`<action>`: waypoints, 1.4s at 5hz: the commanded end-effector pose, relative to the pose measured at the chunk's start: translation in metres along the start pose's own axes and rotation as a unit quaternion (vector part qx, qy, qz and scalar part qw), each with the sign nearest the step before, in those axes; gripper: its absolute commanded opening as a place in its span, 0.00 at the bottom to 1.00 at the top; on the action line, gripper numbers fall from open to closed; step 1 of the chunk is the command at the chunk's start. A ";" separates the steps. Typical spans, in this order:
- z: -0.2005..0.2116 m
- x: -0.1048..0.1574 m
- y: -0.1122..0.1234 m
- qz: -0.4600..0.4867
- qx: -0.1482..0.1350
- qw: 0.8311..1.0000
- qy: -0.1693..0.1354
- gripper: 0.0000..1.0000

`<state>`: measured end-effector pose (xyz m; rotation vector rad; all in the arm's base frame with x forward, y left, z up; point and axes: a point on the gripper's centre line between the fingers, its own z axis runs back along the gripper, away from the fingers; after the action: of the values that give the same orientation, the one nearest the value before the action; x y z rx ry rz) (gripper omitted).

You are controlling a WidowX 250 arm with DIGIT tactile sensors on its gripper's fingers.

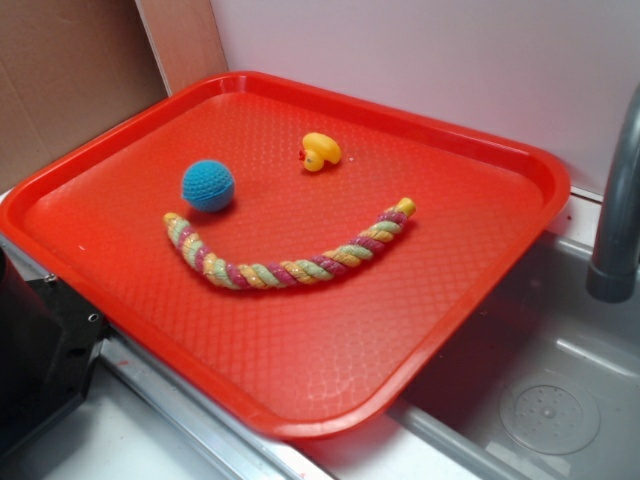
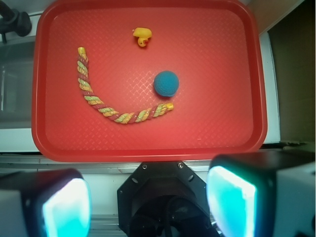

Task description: Grab the blue ball.

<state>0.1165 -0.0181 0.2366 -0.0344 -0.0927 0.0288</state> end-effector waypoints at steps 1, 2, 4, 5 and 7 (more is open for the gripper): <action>0.000 0.000 0.000 0.000 0.000 1.000 0.000 1.00; -0.010 0.013 0.003 -0.007 0.010 1.000 -0.026 1.00; -0.059 0.041 0.027 0.061 0.038 0.996 -0.062 1.00; -0.092 0.051 0.036 0.111 0.045 0.990 -0.077 1.00; -0.142 0.054 0.050 0.180 0.087 0.976 -0.090 1.00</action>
<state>0.1790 0.0249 0.0887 0.1220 -0.2250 0.3991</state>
